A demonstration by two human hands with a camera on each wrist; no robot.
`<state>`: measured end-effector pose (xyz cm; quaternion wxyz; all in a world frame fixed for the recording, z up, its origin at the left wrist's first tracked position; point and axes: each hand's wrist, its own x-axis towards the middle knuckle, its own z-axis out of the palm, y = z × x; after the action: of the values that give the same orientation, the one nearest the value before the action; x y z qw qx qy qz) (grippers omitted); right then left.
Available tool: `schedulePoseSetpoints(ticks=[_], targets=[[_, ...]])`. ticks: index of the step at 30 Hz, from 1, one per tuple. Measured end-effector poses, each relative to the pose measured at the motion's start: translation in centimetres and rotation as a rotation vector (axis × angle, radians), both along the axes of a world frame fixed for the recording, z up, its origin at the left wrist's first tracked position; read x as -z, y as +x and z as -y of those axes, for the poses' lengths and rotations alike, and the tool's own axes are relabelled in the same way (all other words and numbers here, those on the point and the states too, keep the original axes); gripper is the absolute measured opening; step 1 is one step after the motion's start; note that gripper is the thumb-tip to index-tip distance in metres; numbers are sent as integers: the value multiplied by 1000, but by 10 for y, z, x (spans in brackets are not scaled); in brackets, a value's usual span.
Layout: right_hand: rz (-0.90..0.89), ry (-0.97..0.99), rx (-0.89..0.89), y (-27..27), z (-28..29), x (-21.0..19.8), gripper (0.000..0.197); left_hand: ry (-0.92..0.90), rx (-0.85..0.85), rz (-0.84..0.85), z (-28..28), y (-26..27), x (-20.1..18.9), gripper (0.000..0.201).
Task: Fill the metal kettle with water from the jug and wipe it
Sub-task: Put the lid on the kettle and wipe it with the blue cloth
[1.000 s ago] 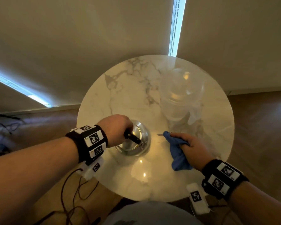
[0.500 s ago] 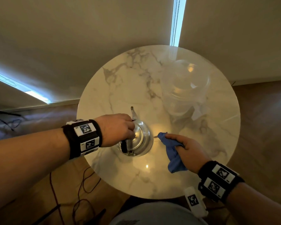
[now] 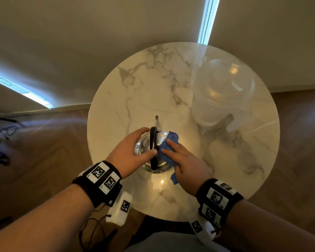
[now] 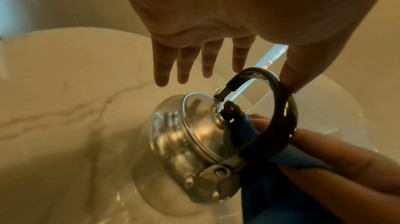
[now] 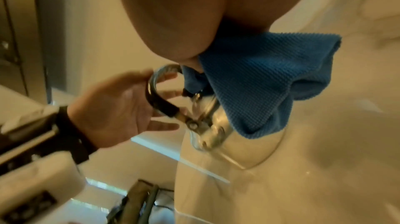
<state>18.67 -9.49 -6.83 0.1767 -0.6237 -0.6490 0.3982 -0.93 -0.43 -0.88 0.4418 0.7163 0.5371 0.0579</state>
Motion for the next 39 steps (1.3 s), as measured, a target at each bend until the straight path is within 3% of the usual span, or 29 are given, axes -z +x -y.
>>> schedulePoseSetpoints(ticks=[3, 9, 14, 20, 27, 34, 39], targets=[[32, 11, 30, -11, -12, 9, 61, -91, -77, 37, 5, -4, 13, 61], [-52, 71, 120, -18, -62, 20, 54, -100, -123, -25, 6, -5, 20, 72], [-46, -42, 209, 2, -19, 10, 56, -135, -123, -57, 4, -8, 21, 74], [61, 40, 31, -13, -70, 14, 55, -128, -107, -93, 2, -6, 19, 78], [-214, -80, 218, 10, -14, 24, 62, -156, -134, -65, 2, -9, 21, 79], [-492, -215, 419, -9, -88, 28, 24, -147, -112, -61, 1, -9, 24, 51], [-495, -261, 476, 9, -40, 43, 39, -176, -110, -5, 2, -11, 25, 50]])
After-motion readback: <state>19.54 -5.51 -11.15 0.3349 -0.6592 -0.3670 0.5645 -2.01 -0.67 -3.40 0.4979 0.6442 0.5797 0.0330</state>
